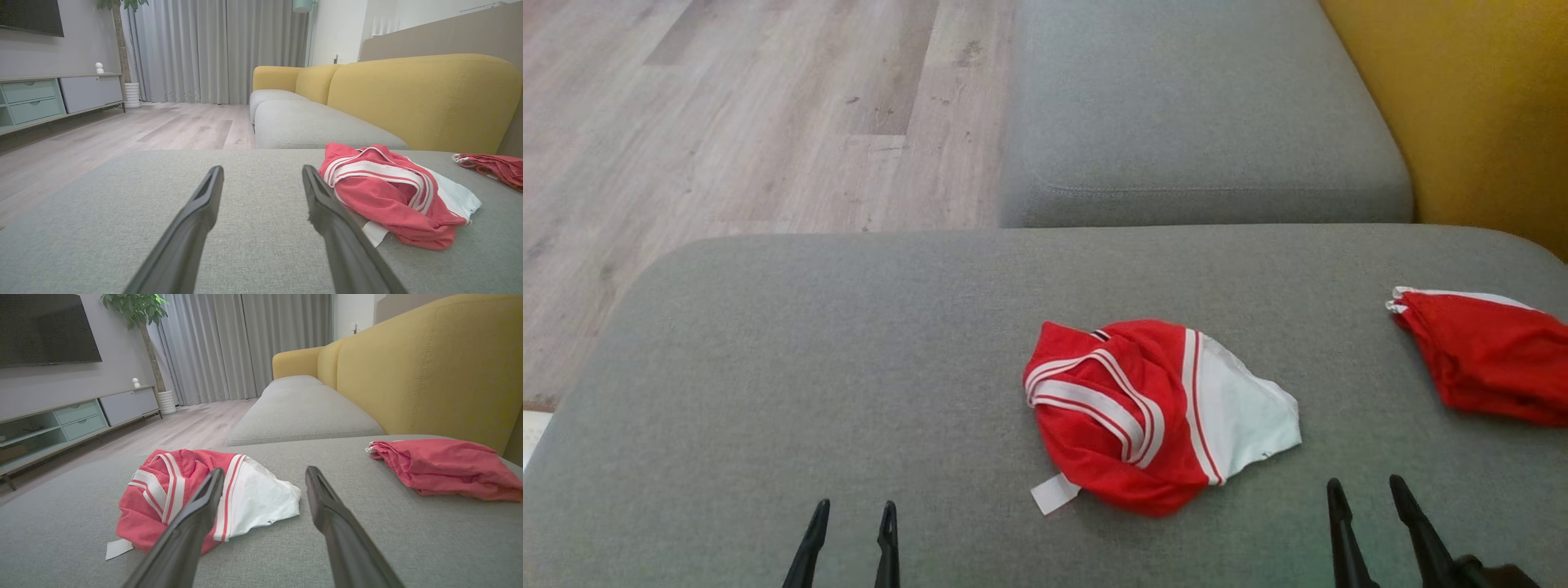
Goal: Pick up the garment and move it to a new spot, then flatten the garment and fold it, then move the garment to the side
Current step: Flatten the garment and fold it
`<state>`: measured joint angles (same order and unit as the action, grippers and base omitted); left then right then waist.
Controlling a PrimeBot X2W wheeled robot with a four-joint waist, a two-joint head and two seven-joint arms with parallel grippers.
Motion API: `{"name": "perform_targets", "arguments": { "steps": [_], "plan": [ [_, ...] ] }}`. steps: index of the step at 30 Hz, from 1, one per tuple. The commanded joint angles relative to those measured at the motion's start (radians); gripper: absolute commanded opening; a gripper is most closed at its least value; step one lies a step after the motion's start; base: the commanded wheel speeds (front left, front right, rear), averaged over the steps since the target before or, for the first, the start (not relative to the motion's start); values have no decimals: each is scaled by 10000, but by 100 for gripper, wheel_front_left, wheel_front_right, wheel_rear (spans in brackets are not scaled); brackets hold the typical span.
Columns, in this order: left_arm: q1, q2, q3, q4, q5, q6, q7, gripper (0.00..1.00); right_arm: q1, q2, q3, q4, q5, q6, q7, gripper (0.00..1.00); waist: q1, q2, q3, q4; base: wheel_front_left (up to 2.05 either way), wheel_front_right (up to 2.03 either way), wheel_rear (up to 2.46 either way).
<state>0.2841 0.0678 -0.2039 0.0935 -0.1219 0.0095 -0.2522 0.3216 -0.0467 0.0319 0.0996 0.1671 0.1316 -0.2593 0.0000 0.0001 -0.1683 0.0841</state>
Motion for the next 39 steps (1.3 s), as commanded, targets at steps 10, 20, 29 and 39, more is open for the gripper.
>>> {"name": "perform_targets", "arguments": {
  "steps": [10,20,29,39],
  "plan": [
    [-1548,-172,-972,127,211,-474,-95,100,-606,-185,323,-505,-77,-9,-24,100,0,-1,703,-914,0,0,0],
    [-5154,-174,-4148,2653,907,-1077,705,100,-1492,-383,727,-671,-286,-9,-24,100,0,-1,2589,-2253,0,0,0],
    [-7374,-175,-6214,3780,497,-1218,2338,100,-2165,-263,910,-669,-324,-9,-24,100,0,-1,3705,-3053,0,0,0],
    [-8667,-175,-7116,5198,202,-360,2975,100,-2399,-94,566,-624,237,-9,-24,100,0,-1,4199,-3424,0,0,0]
  ]
}}
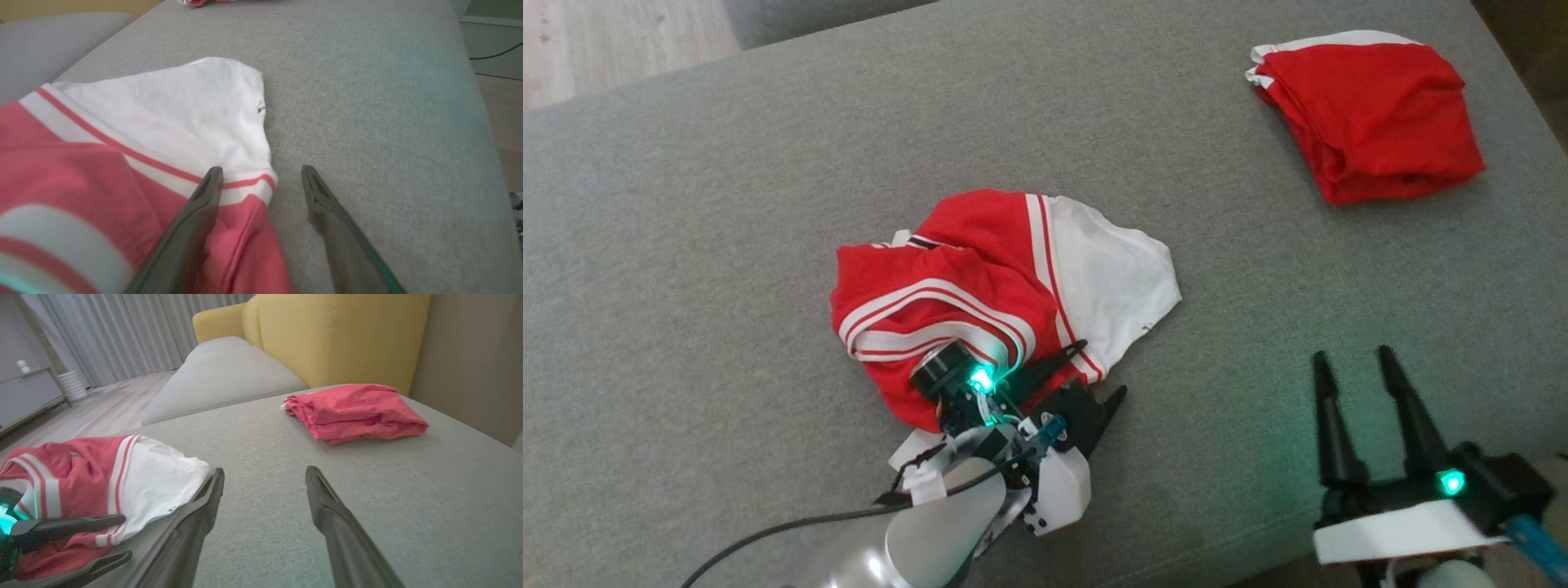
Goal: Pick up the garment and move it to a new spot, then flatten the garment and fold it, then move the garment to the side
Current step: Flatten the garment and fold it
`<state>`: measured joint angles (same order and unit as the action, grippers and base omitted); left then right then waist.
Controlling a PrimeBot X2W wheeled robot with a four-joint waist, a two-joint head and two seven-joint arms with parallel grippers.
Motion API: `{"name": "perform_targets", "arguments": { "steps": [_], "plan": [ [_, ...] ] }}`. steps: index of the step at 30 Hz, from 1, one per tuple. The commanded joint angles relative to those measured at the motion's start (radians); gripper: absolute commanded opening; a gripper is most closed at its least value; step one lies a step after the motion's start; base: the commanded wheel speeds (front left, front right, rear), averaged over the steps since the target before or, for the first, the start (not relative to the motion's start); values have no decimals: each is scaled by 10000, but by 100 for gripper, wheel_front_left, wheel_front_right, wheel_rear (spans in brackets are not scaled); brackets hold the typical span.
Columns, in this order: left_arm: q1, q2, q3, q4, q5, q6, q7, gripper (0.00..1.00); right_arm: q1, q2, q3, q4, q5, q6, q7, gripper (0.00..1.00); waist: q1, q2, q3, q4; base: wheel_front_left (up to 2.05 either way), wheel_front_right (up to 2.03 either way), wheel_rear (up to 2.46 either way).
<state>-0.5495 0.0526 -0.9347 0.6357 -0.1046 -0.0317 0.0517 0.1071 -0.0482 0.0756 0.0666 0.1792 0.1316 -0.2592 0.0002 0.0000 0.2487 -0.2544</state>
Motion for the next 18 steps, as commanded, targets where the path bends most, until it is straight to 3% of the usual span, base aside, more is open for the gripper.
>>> {"name": "perform_targets", "arguments": {
  "steps": [1,3,6,7,11,18],
  "plan": [
    [-405,-23,147,-91,-3,80,-128,100,-265,-60,34,-325,320,-9,-26,100,-2,0,40,-56,0,0,0],
    [-567,-24,54,217,-29,138,-219,100,-295,-40,-20,-360,558,-9,-26,100,-2,0,40,-86,0,0,0],
    [-763,-24,-51,630,-149,180,-372,9,-326,-28,-42,-371,663,-9,-26,100,-2,0,-18,-122,0,0,0],
    [-803,-24,-63,690,-262,164,-481,0,-329,-26,-44,-359,679,-9,-26,100,-2,0,-57,-131,0,0,0],
    [-920,-24,-75,575,-949,22,-1137,0,-274,-23,-42,-283,693,-9,-26,100,-2,0,-296,-156,0,0,0],
    [-1768,-24,310,-178,-3344,-542,-1517,0,-111,-22,57,-214,810,-9,-26,100,-2,0,-1056,-340,0,0,0]
  ]
}}
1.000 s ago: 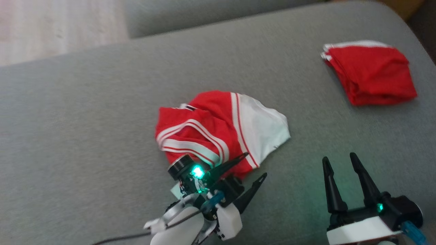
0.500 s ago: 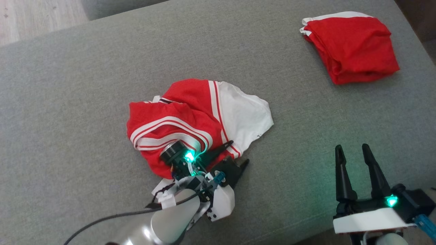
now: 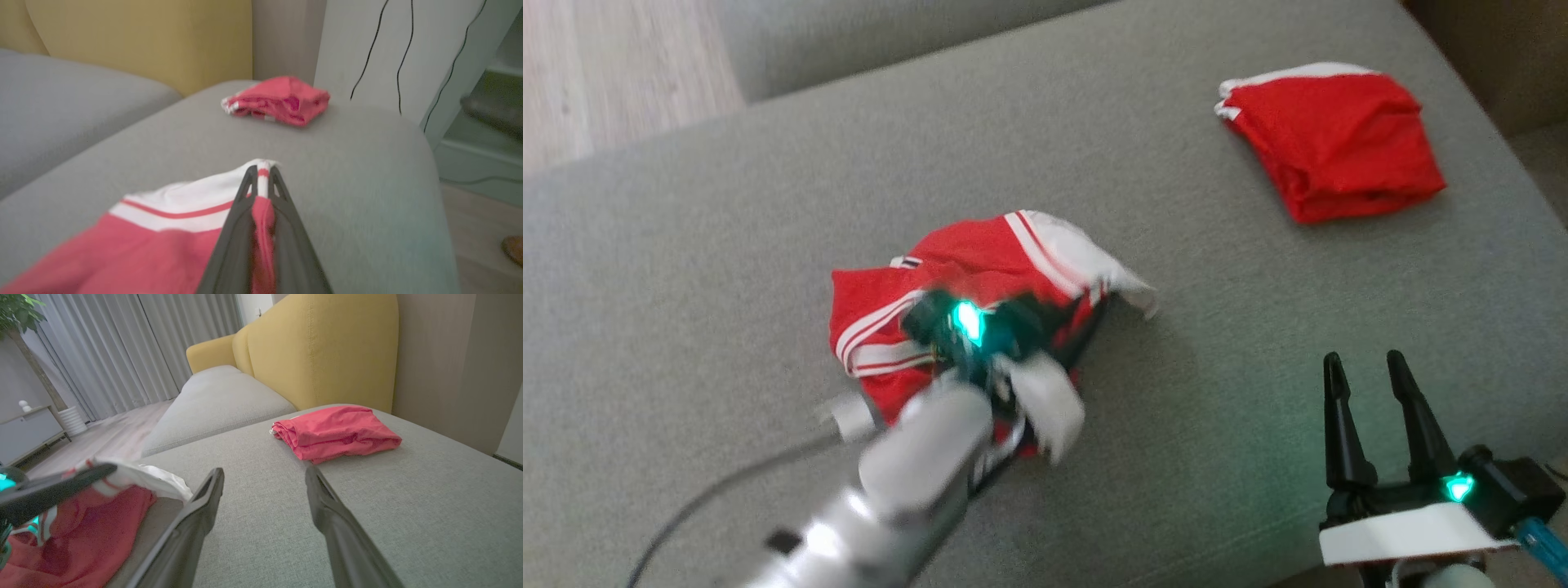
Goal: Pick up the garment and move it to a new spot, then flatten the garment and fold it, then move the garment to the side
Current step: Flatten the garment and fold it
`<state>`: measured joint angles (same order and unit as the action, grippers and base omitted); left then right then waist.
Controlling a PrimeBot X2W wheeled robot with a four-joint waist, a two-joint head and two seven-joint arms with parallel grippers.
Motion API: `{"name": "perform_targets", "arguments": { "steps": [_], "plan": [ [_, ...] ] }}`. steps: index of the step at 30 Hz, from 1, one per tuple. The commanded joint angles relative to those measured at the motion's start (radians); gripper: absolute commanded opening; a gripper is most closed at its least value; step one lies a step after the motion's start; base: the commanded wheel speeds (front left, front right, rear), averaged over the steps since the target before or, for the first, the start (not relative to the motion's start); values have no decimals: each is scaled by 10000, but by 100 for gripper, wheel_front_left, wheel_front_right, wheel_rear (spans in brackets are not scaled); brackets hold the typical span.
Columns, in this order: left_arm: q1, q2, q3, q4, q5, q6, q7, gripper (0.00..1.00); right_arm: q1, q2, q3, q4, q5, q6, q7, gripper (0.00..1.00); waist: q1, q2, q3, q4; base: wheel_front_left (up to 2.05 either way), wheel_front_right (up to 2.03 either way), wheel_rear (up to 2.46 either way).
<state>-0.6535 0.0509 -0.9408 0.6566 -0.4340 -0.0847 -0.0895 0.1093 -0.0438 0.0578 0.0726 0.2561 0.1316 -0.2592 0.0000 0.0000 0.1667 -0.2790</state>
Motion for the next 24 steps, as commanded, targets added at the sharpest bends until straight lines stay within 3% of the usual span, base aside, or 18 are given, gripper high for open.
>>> {"name": "perform_targets", "arguments": {
  "steps": [1,12,17,21,24],
  "plan": [
    [-969,-7,466,-491,-375,-65,-92,0,-91,-66,234,-258,80,-9,-26,100,0,0,-384,-143,0,0,0],
    [-4667,151,1407,-404,-1629,-409,-258,0,602,-65,146,-196,-65,-9,-26,100,0,0,-1861,-467,0,0,0],
    [-6494,646,2001,-180,-1930,-446,-764,0,972,-65,-275,-407,-122,-9,-26,100,0,0,-2159,-157,0,0,0],
    [-6328,978,2250,98,-2275,-449,-768,0,1107,-65,-367,-529,-173,-9,-26,100,0,0,-2069,388,0,0,0],
    [-5171,1168,2237,257,-2652,-397,-589,0,1166,-65,-401,-583,-152,-9,-26,100,0,0,-1911,888,0,0,0]
  ]
}}
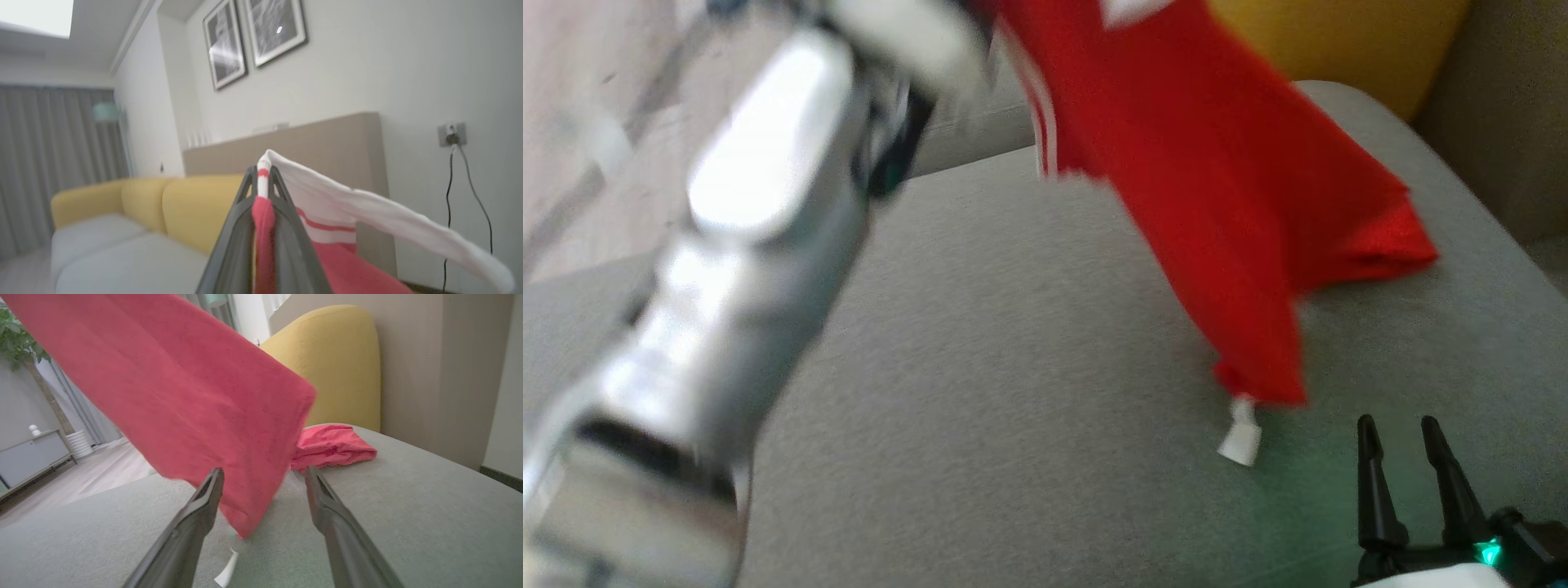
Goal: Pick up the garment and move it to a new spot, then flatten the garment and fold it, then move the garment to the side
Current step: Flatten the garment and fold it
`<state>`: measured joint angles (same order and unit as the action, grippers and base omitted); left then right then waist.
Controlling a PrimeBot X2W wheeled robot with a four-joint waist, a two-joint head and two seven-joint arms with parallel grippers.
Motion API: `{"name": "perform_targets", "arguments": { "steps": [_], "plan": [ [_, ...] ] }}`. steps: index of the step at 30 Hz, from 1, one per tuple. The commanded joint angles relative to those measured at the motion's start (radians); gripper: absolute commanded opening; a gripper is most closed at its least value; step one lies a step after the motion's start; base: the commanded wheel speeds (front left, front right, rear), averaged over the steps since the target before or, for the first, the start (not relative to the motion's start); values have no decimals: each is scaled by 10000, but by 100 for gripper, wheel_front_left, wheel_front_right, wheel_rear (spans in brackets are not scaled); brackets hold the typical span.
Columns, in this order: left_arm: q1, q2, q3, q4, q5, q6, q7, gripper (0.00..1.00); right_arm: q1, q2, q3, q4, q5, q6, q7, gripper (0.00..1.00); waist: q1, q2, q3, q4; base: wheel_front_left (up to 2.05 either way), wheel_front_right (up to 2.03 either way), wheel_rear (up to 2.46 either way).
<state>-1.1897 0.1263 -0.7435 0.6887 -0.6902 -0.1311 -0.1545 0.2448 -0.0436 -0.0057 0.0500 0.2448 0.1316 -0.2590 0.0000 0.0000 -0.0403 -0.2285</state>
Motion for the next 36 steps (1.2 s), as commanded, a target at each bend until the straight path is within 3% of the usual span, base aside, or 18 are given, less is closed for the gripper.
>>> {"name": "perform_targets", "arguments": {
  "steps": [1,9,14,15,16,17,22,29,36],
  "plan": [
    [731,474,240,-37,-252,89,158,0,-180,-67,215,-373,-25,-9,-28,100,0,0,235,551,0,0,0],
    [5530,1256,697,-212,-1981,744,584,0,-449,-66,257,-459,-104,-9,-28,100,0,0,952,1426,0,0,0],
    [7423,1512,1134,-438,-2896,1112,707,0,-508,-66,219,-443,-273,-9,-28,100,0,0,1041,1743,0,0,0],
    [7690,1542,1180,-501,-2994,1186,698,9,-514,-66,221,-437,-302,-9,-28,100,0,0,1033,1777,0,0,0],
    [7923,1561,1220,-575,-3079,1258,687,62,-515,-66,214,-432,-320,-9,-28,100,0,0,1018,1809,0,0,0],
    [8119,1576,1267,-657,-3137,1350,633,100,-504,-66,196,-429,-332,-9,-28,100,0,0,997,1846,0,0,0],
    [8696,1802,1180,-1256,-2636,1866,-159,100,-382,-66,143,-414,-387,-9,-28,100,0,0,846,1993,0,0,0],
    [8513,2512,-158,-2766,788,3049,-1023,100,-332,-66,211,-416,-365,-9,-28,100,0,0,849,2183,0,0,0],
    [8027,2371,-1483,-3230,2491,3039,-851,100,-506,-66,364,-401,-345,-9,-28,100,0,0,1092,2157,0,0,0]
  ]
}}
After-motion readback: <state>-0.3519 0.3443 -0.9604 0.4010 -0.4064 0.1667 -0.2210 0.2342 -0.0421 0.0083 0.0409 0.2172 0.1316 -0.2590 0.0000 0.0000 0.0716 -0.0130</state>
